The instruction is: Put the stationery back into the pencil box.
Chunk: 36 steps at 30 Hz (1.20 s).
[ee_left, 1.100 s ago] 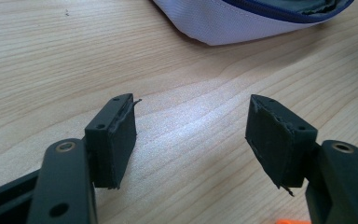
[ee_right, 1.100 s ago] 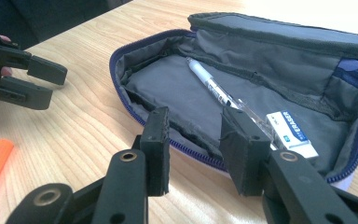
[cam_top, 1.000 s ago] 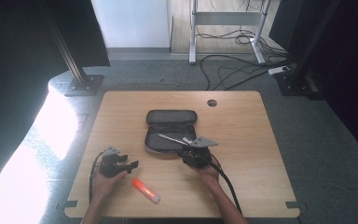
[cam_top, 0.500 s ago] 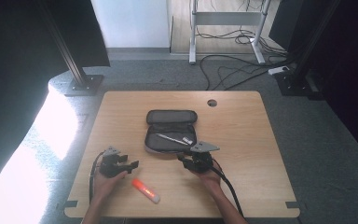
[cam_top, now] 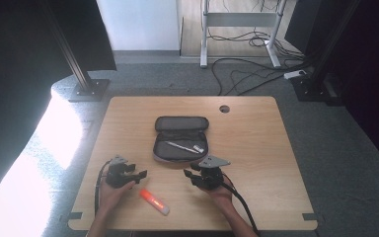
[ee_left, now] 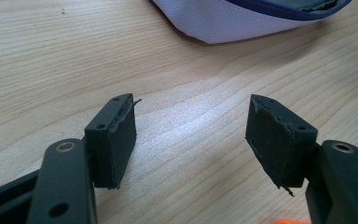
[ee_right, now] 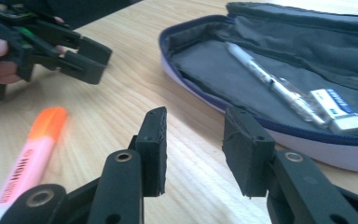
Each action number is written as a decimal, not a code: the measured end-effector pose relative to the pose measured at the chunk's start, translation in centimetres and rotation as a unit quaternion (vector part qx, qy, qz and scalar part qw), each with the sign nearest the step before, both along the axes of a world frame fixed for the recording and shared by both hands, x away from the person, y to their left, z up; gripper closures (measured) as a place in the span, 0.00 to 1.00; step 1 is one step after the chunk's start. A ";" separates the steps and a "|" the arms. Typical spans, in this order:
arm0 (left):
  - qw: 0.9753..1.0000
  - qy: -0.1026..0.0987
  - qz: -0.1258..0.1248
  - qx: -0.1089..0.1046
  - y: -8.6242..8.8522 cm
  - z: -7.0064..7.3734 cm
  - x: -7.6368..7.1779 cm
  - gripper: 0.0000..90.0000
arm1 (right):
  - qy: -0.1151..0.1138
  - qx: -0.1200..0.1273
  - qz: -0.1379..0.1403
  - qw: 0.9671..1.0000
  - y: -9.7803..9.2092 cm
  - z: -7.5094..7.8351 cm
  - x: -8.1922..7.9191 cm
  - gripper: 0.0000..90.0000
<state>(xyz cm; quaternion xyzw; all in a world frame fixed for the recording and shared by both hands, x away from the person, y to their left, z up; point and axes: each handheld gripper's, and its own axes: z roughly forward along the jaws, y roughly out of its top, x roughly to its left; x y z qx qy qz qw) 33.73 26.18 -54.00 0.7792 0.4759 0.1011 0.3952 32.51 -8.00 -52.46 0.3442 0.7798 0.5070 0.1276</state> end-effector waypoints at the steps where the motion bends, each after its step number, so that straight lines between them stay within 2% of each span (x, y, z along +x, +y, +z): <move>1: 1.000 -0.001 0.001 -0.001 0.0 0.0 0.0 0.38 | 0.000 -0.001 0.006 1.000 0.2 0.0 -0.3 0.65; 9: 1.000 -0.001 0.001 -0.003 0.1 0.0 0.0 0.37 | 0.000 -0.002 0.025 1.000 1.3 -0.2 -1.3 0.64; 13: 1.000 -0.002 0.001 -0.004 0.1 0.1 0.0 0.37 | 0.000 -0.004 0.028 1.000 2.0 -0.2 -1.8 0.61; 23: 1.000 -0.001 0.001 -0.004 0.1 0.1 0.0 0.37 | -0.004 0.000 0.041 0.999 3.3 -0.2 -2.7 0.59; 36: 1.000 -0.002 -0.001 -0.001 0.0 0.1 0.0 0.37 | 0.003 -0.001 0.067 0.998 5.3 -0.4 -3.9 0.58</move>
